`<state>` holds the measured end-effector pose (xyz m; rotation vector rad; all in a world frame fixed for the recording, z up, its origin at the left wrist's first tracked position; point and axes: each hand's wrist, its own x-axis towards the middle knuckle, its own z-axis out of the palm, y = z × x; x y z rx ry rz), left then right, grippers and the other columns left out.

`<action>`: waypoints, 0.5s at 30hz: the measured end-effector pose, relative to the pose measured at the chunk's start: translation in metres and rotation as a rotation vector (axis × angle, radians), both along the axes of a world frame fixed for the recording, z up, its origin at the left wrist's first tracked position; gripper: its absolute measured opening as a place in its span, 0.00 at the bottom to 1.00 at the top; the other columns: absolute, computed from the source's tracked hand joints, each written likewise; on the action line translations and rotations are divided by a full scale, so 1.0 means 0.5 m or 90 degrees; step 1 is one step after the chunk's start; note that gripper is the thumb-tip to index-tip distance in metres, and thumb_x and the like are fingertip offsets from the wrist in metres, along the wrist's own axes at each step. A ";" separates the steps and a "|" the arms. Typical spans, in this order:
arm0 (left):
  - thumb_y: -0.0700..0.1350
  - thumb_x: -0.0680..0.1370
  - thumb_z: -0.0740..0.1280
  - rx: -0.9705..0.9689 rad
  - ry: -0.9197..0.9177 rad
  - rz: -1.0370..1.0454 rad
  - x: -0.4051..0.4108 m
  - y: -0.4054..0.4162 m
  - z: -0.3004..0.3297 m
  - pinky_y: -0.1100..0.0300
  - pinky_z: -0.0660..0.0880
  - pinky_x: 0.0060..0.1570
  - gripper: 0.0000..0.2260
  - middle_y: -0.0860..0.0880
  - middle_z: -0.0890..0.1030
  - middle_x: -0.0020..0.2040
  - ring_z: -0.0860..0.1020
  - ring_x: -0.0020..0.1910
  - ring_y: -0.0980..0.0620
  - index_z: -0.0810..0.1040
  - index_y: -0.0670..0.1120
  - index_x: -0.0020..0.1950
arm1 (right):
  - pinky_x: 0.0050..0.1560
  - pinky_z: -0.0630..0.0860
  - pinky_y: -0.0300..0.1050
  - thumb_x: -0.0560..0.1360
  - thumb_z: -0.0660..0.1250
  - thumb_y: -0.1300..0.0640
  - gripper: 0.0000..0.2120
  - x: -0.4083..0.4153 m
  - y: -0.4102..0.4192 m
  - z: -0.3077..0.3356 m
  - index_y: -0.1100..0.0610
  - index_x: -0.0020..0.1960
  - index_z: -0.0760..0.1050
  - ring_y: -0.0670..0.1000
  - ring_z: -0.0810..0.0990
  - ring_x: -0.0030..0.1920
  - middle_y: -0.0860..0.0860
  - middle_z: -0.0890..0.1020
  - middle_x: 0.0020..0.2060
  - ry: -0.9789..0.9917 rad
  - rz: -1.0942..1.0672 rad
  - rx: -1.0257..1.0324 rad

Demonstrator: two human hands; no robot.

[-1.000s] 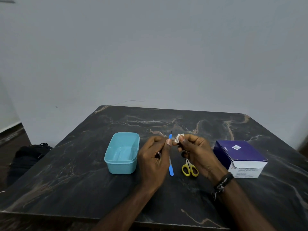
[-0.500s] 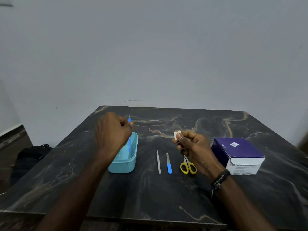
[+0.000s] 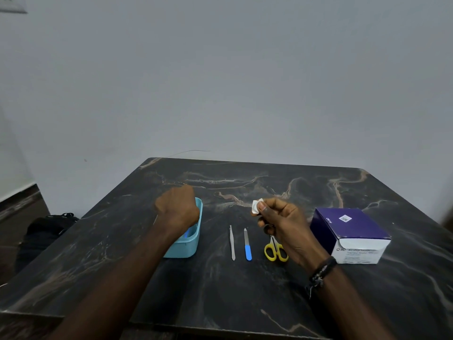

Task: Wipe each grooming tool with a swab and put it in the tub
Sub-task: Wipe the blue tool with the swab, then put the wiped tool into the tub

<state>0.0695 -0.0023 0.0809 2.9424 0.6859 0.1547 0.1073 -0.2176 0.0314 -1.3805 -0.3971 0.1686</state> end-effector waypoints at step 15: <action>0.42 0.77 0.68 0.040 -0.184 -0.149 -0.073 -0.160 0.023 0.54 0.70 0.42 0.03 0.43 0.79 0.50 0.79 0.52 0.41 0.75 0.45 0.49 | 0.30 0.68 0.37 0.75 0.68 0.61 0.07 0.001 0.005 0.002 0.62 0.52 0.80 0.46 0.76 0.31 0.54 0.84 0.39 0.012 -0.060 0.030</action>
